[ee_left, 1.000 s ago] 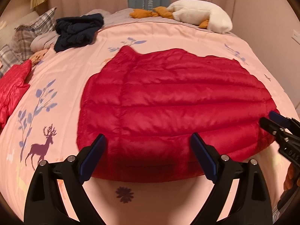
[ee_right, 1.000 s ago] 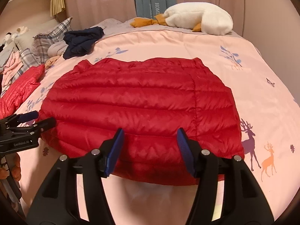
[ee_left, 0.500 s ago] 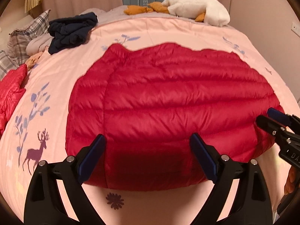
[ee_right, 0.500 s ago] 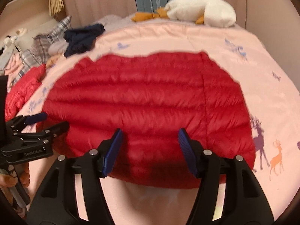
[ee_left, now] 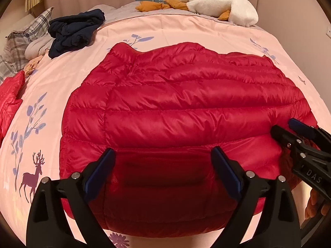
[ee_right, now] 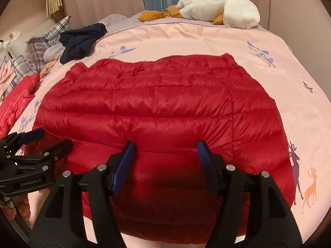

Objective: Fold large clothes

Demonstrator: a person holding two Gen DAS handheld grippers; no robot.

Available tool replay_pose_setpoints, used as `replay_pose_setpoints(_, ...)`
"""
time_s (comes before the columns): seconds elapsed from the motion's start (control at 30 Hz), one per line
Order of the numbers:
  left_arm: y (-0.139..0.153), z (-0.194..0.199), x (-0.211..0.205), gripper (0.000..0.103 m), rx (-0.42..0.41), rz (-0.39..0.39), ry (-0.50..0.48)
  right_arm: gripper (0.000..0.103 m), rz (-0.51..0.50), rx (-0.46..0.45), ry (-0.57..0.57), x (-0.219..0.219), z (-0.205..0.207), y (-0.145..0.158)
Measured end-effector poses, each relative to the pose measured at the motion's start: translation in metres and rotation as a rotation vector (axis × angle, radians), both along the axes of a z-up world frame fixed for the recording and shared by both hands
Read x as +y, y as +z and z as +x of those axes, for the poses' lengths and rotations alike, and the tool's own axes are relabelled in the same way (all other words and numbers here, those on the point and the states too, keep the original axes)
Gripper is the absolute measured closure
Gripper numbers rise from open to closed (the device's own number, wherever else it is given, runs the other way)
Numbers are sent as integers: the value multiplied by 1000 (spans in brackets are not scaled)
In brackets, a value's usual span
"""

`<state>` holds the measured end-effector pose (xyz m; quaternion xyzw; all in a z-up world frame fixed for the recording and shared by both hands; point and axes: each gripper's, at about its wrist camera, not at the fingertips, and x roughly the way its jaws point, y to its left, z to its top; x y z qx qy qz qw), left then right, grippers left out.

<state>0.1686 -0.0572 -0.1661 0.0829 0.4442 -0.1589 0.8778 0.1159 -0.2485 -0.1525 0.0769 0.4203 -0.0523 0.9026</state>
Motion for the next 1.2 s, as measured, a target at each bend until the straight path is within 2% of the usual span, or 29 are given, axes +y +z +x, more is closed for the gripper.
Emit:
replay_pose_setpoints(0.17,5,0,1,7,4,-7,5,38,22,4,3,-3,-2,5)
replay_pose_setpoints(0.3,16,-10,6,7,-5,-40,-2,37,22,-49,14,-1,-17,22)
replay_pose_setpoints(0.43,20,-25,7,7,-31,-40,-16,34,9,-83,29,3,-34,31)
replay_pose_setpoints(0.73,-1,-23,0,7,2,7,-22,31,6,17,35,6,-28,-1)
replay_pose_setpoints(0.87,2,-26,3,7,2,6,-15,31,7,22,34,6,-30,2)
replay_pose_setpoints(1.07,11,-43,6,7,-24,2,-24,31,5,-23,48,11,-49,18)
replay_pose_setpoints(1.2,4,-47,6,7,-7,4,-25,31,-10,-3,61,16,-51,10)
